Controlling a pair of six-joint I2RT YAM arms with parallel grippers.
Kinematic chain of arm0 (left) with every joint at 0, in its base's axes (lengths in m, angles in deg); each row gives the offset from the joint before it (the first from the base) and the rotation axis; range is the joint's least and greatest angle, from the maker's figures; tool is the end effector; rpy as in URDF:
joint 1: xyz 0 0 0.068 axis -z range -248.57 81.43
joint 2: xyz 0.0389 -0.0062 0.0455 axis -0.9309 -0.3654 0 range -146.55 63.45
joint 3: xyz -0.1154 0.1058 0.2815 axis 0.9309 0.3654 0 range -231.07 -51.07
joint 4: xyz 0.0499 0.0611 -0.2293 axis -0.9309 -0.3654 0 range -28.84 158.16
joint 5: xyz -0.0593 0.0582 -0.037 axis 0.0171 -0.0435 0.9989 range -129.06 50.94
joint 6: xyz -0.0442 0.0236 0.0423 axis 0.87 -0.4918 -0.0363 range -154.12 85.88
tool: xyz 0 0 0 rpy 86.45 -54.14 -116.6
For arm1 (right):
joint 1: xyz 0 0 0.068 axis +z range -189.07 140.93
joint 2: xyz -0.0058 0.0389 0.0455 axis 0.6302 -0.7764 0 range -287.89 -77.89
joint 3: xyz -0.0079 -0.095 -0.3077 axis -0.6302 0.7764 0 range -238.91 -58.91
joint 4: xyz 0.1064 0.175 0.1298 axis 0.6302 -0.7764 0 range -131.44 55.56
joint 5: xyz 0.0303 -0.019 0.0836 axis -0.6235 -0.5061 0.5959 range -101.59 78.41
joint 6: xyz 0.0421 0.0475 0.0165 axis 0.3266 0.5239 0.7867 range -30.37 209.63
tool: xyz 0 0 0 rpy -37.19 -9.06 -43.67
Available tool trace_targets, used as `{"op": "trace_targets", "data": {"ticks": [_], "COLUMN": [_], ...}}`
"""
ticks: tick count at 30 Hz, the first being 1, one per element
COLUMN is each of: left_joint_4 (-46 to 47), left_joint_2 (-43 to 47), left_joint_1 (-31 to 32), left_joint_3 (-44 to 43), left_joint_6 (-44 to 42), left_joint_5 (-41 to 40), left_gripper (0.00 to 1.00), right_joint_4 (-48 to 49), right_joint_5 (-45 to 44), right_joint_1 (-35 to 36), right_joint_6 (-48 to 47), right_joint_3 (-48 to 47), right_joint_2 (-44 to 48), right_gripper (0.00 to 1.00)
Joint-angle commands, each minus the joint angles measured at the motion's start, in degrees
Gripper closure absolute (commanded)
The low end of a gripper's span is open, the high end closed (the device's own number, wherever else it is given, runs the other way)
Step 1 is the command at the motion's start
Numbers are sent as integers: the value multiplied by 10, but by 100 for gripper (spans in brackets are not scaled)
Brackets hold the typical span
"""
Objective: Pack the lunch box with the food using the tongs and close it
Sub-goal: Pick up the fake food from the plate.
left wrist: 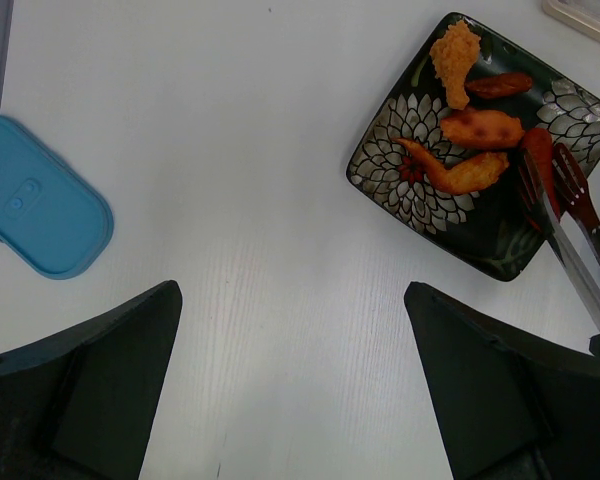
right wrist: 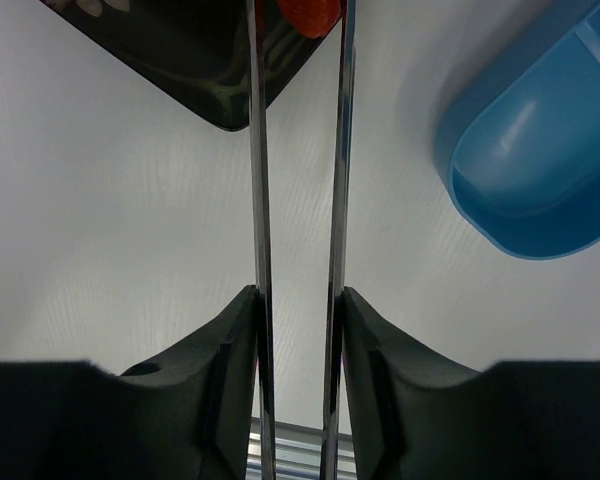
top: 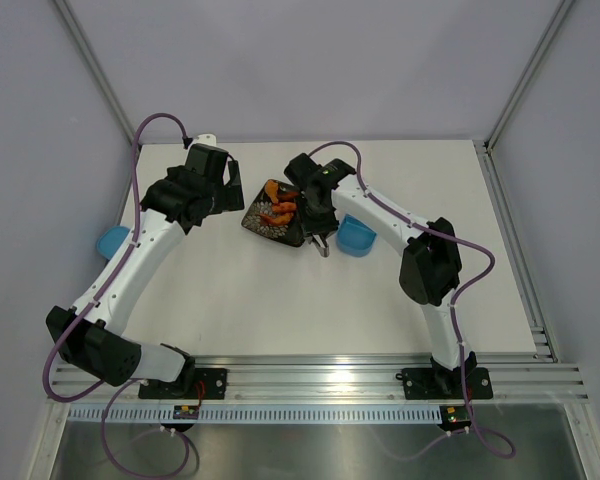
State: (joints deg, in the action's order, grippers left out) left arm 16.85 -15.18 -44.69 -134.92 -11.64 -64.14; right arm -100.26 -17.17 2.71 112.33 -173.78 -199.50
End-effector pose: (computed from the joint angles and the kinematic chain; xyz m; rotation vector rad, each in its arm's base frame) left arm 0.2466 -0.0852 0.4152 -0.1761 2.2770 0.1042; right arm 0.3409 0.2979 0.2951 -0.4482 2.7949 0.1150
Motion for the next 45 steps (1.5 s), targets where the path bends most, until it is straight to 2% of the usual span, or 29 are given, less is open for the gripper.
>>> {"op": "trace_targets", "data": {"ticks": [1, 2, 4, 5, 8, 11, 45], "left_joint_4": [26, 27, 26, 28, 28, 28, 30], "left_joint_2": [3, 3, 2, 2, 2, 5, 21], "left_joint_1": [-2, -1, -2, -2, -2, -2, -2], "left_joint_3": [-6, -6, -5, -5, -5, -3, 14], "left_joint_6": [-2, -2, -2, -1, -1, -1, 15], "left_joint_5": [0, 0, 1, 3, 4, 4, 11], "left_gripper": [1, 1, 1, 1, 1, 1, 1], "right_joint_4": [-2, -2, -2, -2, -7, -11, -1], "right_joint_5": [-25, -27, -27, -25, -22, -23, -8], "right_joint_1": [2, 2, 2, 2, 2, 1, 1], "right_joint_6": [-7, -8, -10, -12, -11, -7, 9], "right_joint_3": [-14, -14, -18, -19, -36, -47, -79], "right_joint_2": [11, 14, 19, 21, 23, 29, 71], "right_gripper": [59, 66, 71, 79, 92, 99, 100]}}
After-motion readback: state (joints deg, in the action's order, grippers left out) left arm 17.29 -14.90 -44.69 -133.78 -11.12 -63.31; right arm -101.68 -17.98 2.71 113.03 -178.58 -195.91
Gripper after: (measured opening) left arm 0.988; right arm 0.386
